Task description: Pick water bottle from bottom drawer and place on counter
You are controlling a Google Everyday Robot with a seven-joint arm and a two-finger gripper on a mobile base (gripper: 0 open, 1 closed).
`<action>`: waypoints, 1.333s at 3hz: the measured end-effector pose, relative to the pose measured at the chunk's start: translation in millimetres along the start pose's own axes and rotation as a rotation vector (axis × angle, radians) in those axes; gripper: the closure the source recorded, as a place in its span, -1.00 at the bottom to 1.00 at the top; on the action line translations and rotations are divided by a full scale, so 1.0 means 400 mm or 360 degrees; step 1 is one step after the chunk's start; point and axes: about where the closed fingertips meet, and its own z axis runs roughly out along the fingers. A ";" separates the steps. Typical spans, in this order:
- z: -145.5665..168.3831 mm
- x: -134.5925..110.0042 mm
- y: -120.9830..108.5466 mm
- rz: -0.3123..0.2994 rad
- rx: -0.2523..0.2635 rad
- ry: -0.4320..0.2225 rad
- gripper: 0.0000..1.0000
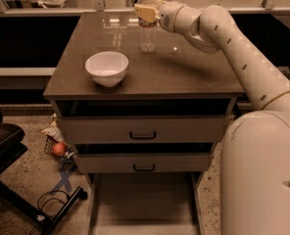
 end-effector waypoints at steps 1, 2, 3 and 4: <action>0.000 -0.004 0.000 0.0000 0.0000 0.0000 1.00; 0.000 -0.004 0.000 0.0000 0.0000 0.0000 0.65; 0.001 -0.004 0.001 0.0000 -0.0001 0.0000 0.01; 0.001 -0.004 0.001 0.0000 -0.0001 0.0000 -0.43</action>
Offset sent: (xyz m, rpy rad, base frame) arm 0.0000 0.0000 0.0014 0.0000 0.0001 0.0000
